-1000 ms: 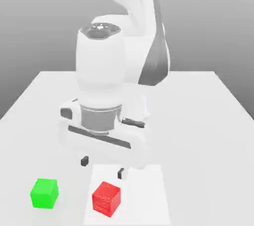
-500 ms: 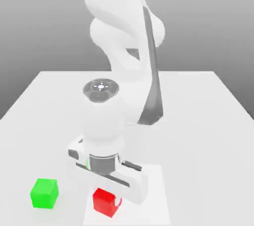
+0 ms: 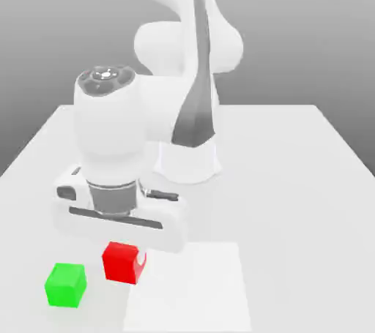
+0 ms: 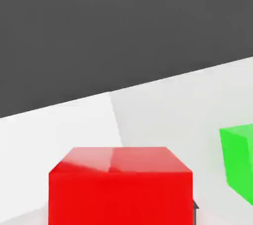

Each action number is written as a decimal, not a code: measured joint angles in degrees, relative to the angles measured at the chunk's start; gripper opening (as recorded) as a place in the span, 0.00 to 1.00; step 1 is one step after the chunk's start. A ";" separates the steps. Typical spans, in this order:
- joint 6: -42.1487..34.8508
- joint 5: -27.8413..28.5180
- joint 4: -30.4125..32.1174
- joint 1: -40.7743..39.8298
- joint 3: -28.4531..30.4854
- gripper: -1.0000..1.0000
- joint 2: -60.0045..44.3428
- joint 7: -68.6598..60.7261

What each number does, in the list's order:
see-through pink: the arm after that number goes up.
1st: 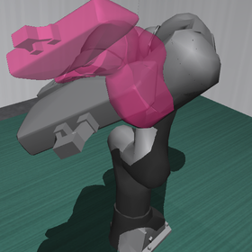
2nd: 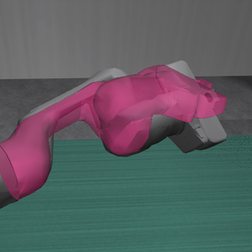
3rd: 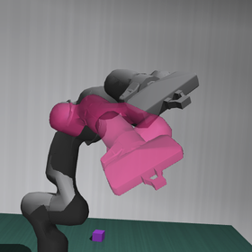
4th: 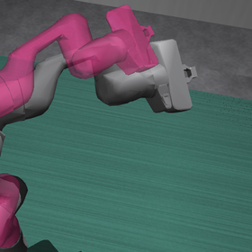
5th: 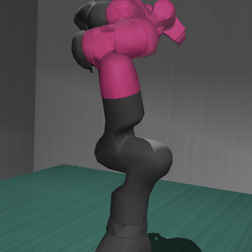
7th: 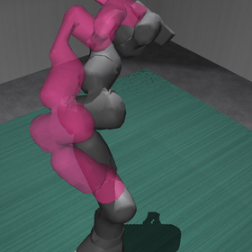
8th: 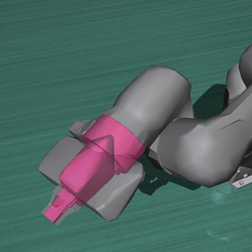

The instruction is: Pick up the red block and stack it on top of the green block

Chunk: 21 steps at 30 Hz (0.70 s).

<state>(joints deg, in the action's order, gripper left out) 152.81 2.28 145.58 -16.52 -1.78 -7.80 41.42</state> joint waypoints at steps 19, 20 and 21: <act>-2.13 -2.26 -1.89 -10.10 1.49 0.00 0.79 -42.02; -0.66 -2.28 -1.99 -10.15 1.46 0.00 -0.74 -42.42; 1.00 -2.26 -2.09 -10.19 1.45 0.00 -2.49 -42.60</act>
<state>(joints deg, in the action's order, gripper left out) 153.81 0.02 143.50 -26.71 -0.33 -10.28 -1.18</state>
